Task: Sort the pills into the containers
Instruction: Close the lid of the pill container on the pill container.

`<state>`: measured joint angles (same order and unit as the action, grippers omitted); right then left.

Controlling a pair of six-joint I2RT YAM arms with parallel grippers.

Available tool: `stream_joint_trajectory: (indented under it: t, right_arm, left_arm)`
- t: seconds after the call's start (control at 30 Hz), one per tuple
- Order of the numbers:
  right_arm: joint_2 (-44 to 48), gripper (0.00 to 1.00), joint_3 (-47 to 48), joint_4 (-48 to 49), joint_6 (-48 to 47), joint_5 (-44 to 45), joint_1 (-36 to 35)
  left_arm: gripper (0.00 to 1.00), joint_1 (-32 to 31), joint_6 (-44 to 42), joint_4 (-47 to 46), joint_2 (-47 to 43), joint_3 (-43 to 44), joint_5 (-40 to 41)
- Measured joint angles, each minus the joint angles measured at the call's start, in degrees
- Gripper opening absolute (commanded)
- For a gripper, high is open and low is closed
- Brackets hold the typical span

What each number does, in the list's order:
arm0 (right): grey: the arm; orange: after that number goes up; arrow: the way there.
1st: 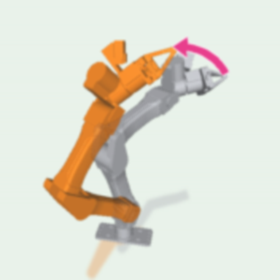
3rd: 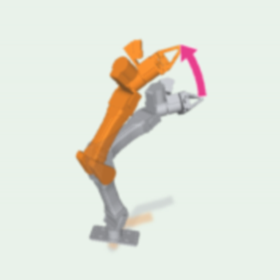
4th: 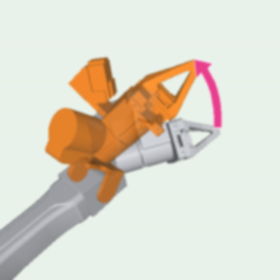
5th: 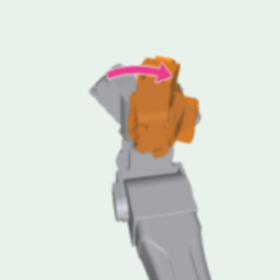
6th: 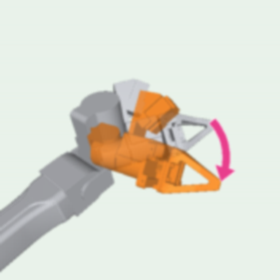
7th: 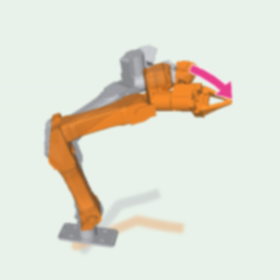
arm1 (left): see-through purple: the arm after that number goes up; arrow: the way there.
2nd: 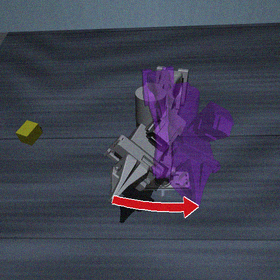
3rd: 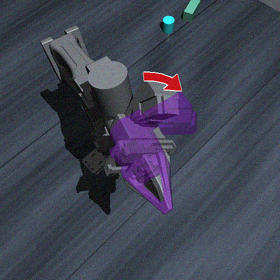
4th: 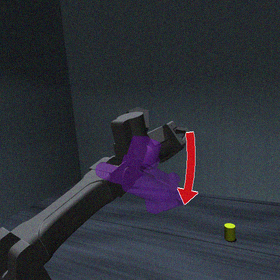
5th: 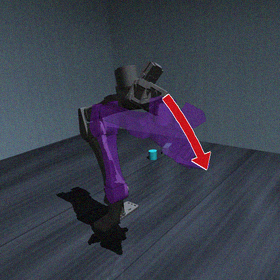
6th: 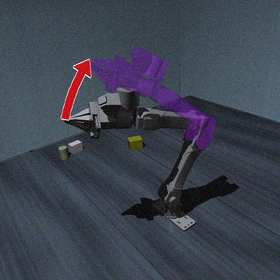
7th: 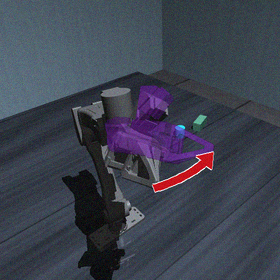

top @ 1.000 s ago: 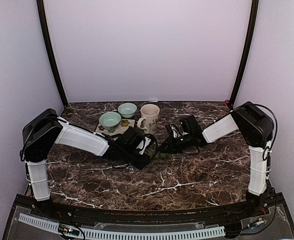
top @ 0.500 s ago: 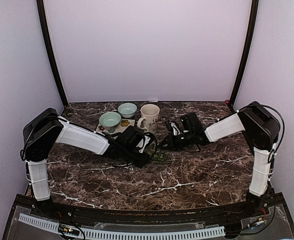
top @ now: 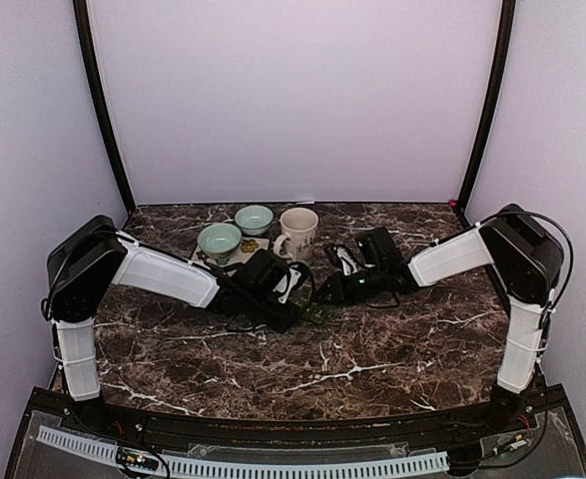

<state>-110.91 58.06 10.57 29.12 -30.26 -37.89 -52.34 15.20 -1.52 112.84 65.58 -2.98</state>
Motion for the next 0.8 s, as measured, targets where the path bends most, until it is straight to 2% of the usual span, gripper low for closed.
stream_joint_trajectory:
  t: [0.27,0.8]
  right_arm:
    - [2.4,0.28,-0.4,-0.4,-1.6,1.8,-0.8]
    - [2.7,0.28,-0.4,-2.2,-2.3,2.1,-2.0]
  left_arm:
    - [0.0,0.0,0.0,0.0,0.0,0.0,0.0]
    - [0.0,0.0,0.0,0.1,0.3,0.3,0.1]
